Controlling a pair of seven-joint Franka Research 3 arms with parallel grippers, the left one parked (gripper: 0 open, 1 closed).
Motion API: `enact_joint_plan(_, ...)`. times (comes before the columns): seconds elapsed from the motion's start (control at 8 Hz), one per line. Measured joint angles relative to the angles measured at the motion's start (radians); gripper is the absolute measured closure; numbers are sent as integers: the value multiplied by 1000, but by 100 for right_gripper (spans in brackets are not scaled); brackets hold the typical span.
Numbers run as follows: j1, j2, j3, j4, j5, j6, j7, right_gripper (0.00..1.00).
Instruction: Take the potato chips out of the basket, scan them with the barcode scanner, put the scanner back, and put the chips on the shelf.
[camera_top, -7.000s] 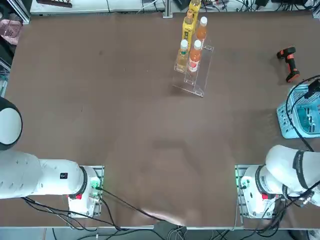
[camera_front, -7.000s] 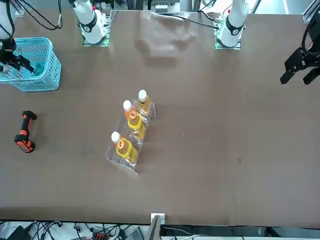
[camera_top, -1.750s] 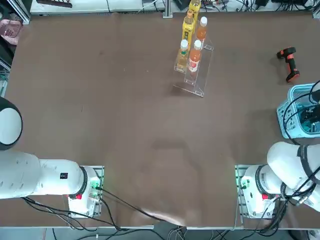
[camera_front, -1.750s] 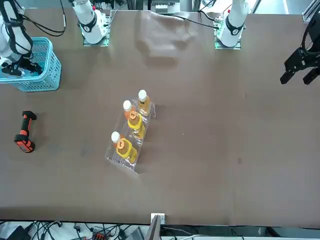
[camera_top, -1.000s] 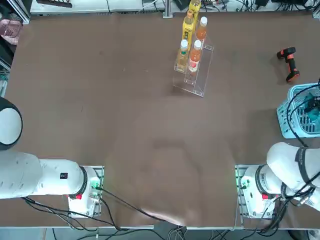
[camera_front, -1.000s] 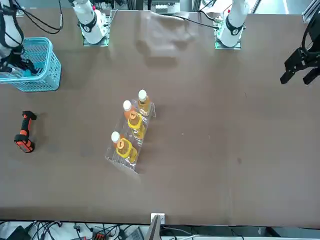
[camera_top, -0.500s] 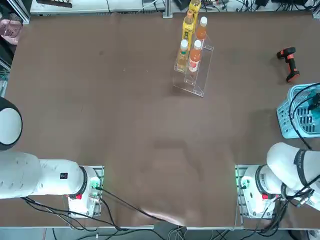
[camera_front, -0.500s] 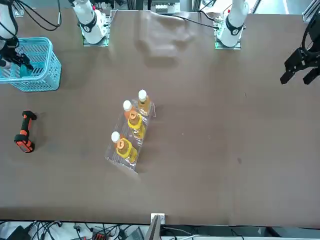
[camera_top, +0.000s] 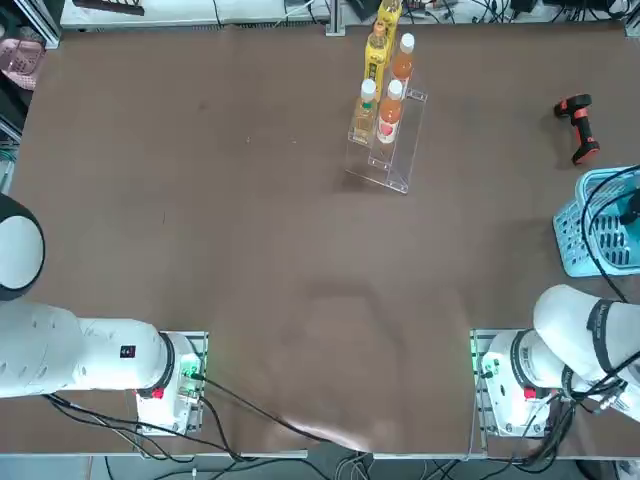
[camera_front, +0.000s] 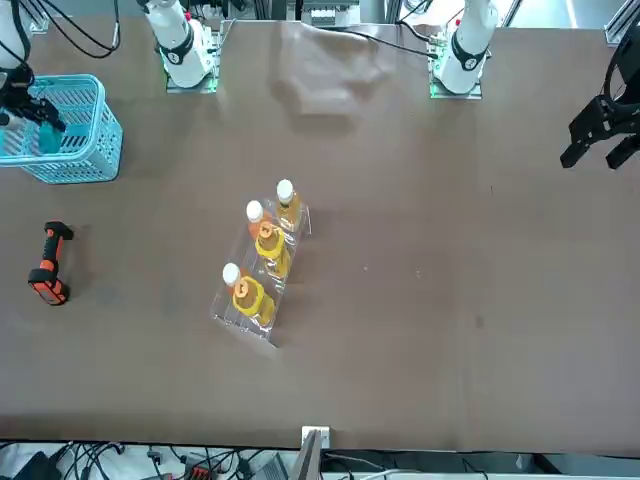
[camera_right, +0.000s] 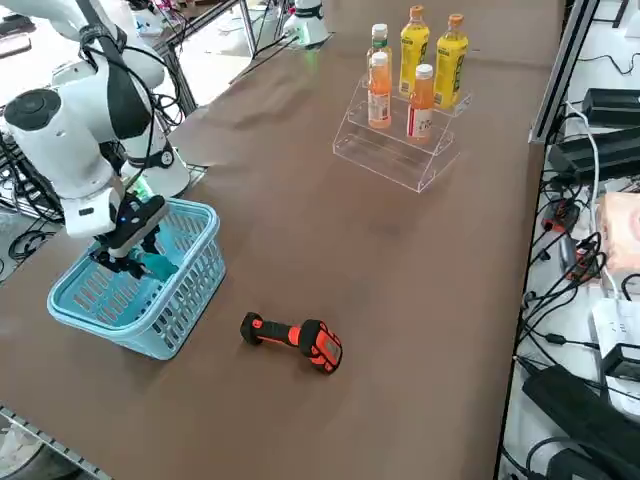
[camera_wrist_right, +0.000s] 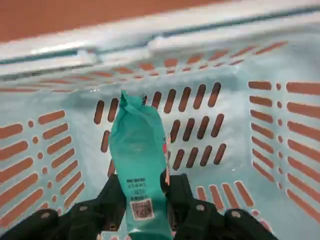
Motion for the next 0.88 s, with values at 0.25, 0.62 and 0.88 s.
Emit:
enact_joint_plan(0.25, -7, -16, -16, 3, 0, -46, -9, 57)
enact_joint_plan(0.62, 0, -62, -7, 47, 0, -113, -13, 57)
enact_joint_plan(0.88, 15, -71, 27, 119, 0, -182, -13, 57)
